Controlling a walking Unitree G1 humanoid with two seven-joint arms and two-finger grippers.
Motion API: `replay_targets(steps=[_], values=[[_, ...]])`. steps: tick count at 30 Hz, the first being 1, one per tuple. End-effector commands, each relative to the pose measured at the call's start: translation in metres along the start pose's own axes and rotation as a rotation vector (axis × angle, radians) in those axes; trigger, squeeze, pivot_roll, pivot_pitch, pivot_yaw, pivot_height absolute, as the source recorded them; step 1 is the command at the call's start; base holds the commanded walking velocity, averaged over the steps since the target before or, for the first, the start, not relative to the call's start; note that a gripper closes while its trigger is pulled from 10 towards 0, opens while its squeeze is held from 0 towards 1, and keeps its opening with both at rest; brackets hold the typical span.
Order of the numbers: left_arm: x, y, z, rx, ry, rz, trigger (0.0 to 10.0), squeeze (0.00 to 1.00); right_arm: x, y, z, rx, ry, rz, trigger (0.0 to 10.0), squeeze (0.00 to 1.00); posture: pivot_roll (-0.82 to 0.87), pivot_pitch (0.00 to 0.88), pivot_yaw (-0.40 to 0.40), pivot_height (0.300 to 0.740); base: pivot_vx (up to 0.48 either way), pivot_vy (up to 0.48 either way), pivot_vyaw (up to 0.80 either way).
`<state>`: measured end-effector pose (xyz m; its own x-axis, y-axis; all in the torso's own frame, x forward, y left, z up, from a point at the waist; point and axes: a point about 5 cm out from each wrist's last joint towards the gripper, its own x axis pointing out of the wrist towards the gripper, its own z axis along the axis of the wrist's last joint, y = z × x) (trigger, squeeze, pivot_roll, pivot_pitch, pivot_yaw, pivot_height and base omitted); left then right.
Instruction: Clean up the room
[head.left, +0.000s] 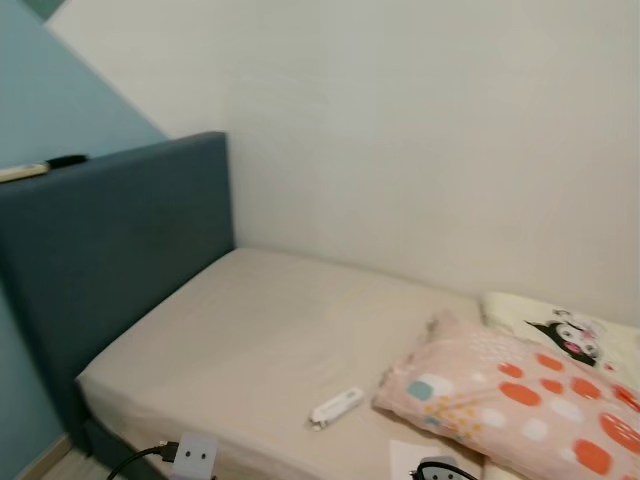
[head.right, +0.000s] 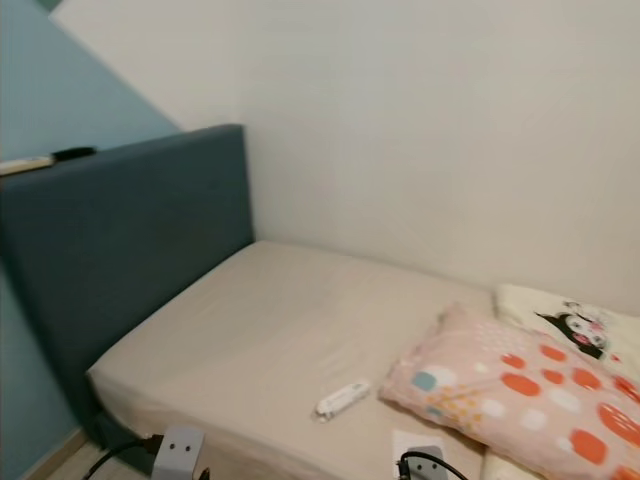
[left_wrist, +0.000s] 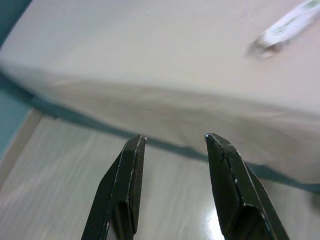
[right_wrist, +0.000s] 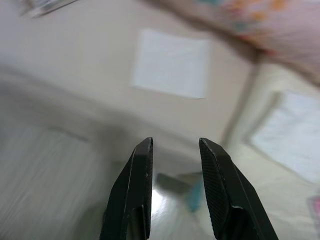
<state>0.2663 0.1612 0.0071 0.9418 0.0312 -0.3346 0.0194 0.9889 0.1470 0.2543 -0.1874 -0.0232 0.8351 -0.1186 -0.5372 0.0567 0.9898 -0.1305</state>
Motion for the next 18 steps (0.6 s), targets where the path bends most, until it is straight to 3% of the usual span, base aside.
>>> replay_targets(steps=[1,18], values=[[-0.002,0.000,-0.004,0.002,0.010,-0.001,10.0,0.00,-0.001,-0.001,-0.002,0.017,-0.004,-0.008,10.0,0.00,-0.02,0.050,-0.029,0.740,0.000,0.000,-0.80],[0.001,0.002,0.005,-0.027,-0.041,0.000,10.0,0.00,-0.001,-0.002,0.007,0.016,-0.059,-0.008,10.0,0.00,-0.02,0.049,-0.026,0.740,0.000,0.000,-0.80]])
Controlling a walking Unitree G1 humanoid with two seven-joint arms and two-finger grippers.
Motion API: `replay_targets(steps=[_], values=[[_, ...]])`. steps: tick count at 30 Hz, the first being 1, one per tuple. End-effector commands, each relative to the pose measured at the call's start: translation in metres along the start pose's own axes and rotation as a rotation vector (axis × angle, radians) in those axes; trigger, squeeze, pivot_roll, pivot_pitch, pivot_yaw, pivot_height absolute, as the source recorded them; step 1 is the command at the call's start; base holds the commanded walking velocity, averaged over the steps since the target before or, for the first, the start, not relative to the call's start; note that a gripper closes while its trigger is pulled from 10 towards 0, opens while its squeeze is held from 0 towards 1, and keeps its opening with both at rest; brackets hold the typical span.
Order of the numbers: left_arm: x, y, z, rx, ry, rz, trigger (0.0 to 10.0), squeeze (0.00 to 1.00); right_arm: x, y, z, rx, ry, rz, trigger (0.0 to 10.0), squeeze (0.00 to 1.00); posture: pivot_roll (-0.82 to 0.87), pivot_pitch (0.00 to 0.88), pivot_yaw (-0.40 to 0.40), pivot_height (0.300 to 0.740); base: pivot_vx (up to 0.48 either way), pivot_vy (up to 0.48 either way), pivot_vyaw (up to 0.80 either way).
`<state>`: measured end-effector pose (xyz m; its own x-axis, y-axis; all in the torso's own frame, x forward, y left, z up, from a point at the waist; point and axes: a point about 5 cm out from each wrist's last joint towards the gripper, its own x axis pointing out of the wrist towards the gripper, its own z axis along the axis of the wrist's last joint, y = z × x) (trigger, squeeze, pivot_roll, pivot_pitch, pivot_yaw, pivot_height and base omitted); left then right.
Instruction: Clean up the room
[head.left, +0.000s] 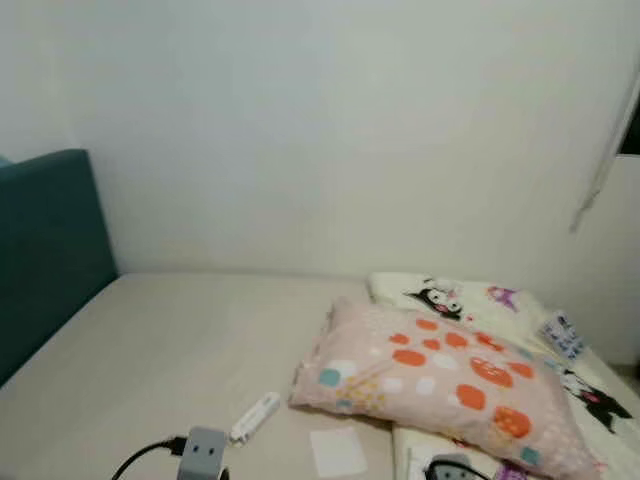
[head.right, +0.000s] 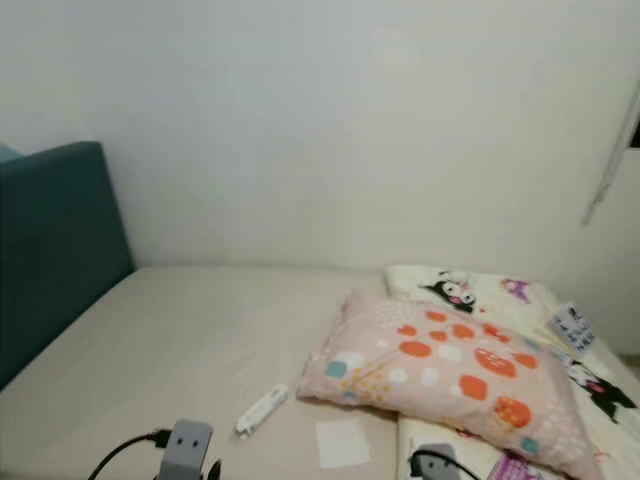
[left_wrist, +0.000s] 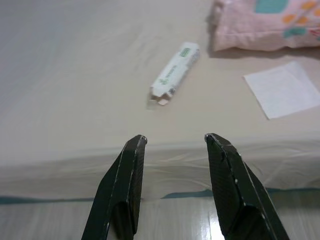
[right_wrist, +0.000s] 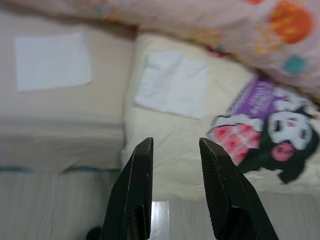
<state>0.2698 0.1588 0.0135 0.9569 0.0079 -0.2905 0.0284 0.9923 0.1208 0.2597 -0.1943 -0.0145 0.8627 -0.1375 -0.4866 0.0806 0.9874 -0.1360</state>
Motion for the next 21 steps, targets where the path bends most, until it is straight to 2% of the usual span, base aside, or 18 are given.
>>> replay_targets(steps=[1,12,21], values=[[-0.0001,0.0041,-0.0018,-0.007,0.005,0.020,10.0,0.00,-0.0016,0.0054,-0.0014,0.010,-0.009,0.018,10.0,0.00,-0.02,0.049,-0.026,0.740,0.000,0.000,-0.80],[0.0020,0.0030,0.0027,-0.016,-0.013,0.023,10.0,0.00,-0.0002,0.0044,0.0046,0.007,-0.035,0.033,10.0,0.00,-0.02,0.052,-0.026,0.740,0.000,0.000,-0.80],[0.0003,0.0055,0.0036,-0.033,-0.025,0.039,10.0,0.00,0.0006,0.0127,0.0079,-0.031,-0.047,0.088,10.0,0.00,-0.01,0.054,-0.029,0.740,0.000,0.000,0.00]])
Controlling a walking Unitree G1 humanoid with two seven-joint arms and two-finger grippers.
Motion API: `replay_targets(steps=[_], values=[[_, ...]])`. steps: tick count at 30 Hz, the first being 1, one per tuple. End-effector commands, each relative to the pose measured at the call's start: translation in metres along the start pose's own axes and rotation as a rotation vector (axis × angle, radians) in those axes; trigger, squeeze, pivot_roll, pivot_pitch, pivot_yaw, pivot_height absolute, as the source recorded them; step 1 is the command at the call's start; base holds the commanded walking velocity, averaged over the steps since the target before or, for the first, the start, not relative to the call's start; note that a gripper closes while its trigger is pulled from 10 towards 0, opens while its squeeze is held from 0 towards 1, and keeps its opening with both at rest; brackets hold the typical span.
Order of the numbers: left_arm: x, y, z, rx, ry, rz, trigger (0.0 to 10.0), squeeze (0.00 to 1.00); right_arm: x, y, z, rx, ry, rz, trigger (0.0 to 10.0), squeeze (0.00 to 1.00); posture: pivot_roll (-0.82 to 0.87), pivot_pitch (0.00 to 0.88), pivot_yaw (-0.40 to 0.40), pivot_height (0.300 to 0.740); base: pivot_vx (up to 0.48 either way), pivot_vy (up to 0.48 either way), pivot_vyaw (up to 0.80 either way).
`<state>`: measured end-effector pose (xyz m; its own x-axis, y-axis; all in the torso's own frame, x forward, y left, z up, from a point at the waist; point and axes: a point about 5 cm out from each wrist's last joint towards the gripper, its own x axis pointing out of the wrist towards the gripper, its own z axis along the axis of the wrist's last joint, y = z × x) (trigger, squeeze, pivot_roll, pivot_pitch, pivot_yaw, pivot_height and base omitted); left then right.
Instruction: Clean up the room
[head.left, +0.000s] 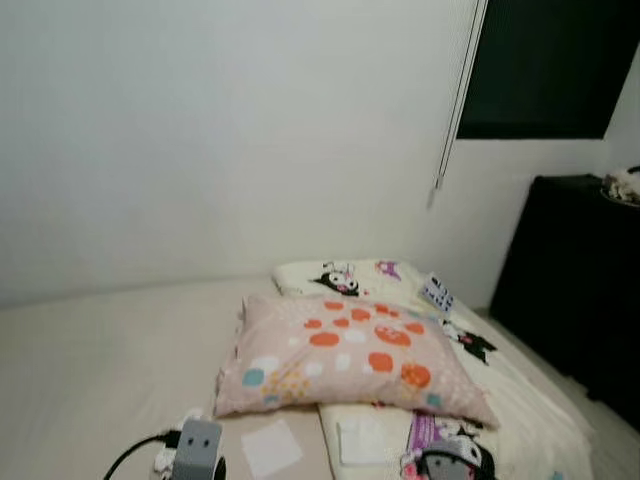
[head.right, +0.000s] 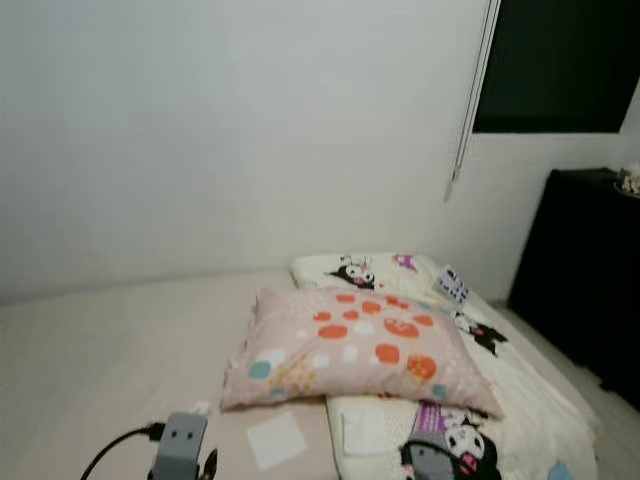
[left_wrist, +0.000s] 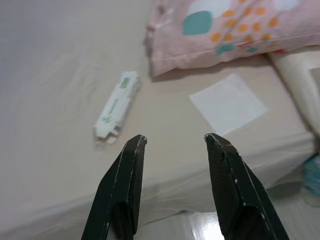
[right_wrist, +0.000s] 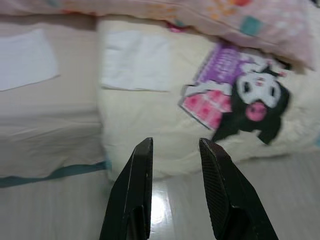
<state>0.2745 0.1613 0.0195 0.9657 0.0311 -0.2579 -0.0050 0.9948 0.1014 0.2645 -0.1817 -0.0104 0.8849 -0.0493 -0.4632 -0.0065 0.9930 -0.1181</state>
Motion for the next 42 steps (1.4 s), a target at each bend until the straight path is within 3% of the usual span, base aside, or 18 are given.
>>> replay_targets(steps=[1,17,42], values=[[-0.0026,0.0025,-0.0031,-0.005,0.006,0.012,10.0,0.00,0.0003,0.0010,0.0012,-0.009,-0.010,0.005,10.0,0.00,-0.01,0.054,-0.029,0.740,0.000,0.000,0.00],[-0.0031,-0.0004,-0.0015,-0.020,-0.010,0.012,10.0,0.00,-0.0005,0.0037,0.0013,-0.042,-0.017,0.017,10.0,0.00,-0.01,0.059,-0.031,0.740,0.000,0.000,0.00],[-0.0031,0.0019,-0.0006,-0.029,-0.014,0.021,10.0,0.00,0.0011,0.0045,0.0036,-0.079,-0.017,0.023,10.0,0.00,-0.01,0.061,-0.038,0.740,0.264,0.000,0.00]])
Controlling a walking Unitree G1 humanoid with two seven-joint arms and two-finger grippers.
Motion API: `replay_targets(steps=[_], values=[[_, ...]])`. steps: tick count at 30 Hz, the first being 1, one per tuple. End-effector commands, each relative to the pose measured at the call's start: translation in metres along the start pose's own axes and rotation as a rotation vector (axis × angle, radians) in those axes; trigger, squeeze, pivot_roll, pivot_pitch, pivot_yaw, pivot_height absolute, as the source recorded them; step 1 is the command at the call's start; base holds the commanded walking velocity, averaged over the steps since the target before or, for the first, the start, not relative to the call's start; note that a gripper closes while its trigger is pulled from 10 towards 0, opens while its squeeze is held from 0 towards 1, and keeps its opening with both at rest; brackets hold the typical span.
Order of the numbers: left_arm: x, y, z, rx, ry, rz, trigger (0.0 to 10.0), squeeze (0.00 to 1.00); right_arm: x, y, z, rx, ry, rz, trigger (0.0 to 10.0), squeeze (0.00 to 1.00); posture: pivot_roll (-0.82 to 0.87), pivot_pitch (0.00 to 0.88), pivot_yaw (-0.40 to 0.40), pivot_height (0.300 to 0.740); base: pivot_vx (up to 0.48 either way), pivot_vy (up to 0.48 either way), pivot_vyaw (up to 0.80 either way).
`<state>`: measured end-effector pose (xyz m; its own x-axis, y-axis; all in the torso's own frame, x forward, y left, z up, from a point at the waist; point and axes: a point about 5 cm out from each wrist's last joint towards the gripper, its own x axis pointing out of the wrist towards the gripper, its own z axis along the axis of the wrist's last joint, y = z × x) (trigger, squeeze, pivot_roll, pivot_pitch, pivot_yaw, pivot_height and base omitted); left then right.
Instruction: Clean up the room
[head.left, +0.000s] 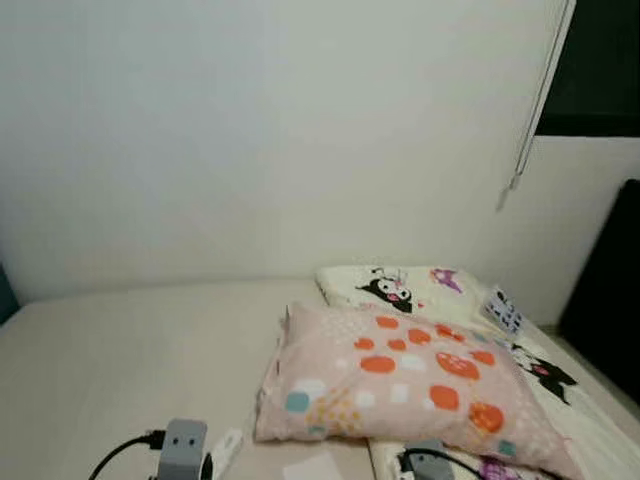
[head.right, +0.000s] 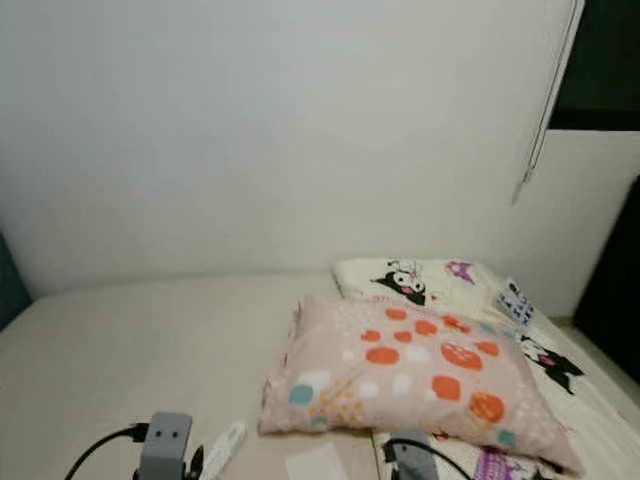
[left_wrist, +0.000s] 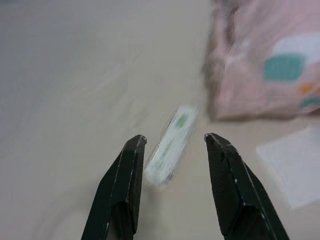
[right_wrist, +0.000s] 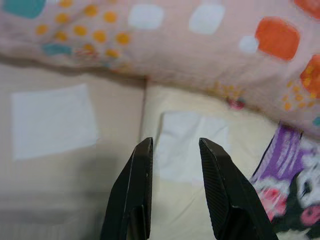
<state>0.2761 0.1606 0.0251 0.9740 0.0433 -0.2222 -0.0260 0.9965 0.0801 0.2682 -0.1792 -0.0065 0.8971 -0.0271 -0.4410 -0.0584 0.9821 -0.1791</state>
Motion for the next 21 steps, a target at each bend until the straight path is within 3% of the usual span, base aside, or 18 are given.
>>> replay_targets(steps=[1,21], values=[[-0.0035,0.0024,-0.0068,-0.005,0.028,0.007,10.0,0.00,-0.0002,0.0025,-0.0016,0.000,0.012,0.006,10.0,0.00,-0.01,0.061,-0.038,0.740,0.000,0.000,0.00],[-0.0016,0.0092,-0.0043,0.021,0.012,0.028,10.0,0.00,0.0016,0.0029,0.0009,0.000,0.003,0.007,10.0,0.00,-0.01,0.043,-0.028,0.740,0.000,0.000,0.00]])
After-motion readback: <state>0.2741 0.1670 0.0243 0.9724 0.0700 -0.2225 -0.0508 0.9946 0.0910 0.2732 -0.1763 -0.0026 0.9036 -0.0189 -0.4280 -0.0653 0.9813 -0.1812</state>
